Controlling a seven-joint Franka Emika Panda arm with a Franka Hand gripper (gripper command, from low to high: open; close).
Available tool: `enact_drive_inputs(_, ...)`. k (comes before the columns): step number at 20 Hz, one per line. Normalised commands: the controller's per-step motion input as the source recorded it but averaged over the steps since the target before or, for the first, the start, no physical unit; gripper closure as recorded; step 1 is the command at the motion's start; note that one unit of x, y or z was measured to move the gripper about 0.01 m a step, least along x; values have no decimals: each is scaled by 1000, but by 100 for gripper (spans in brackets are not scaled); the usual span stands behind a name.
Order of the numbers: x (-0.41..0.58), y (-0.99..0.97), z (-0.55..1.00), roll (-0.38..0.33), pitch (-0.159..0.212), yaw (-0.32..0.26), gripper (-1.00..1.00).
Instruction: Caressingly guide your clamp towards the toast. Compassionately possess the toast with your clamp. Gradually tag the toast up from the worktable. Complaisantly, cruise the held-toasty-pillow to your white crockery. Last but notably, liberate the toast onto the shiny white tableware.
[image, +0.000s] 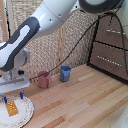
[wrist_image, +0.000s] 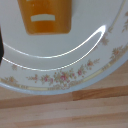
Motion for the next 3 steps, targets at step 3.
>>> enact_drive_inputs(3, 336, -234, 426, -85, -236, 119, -100)
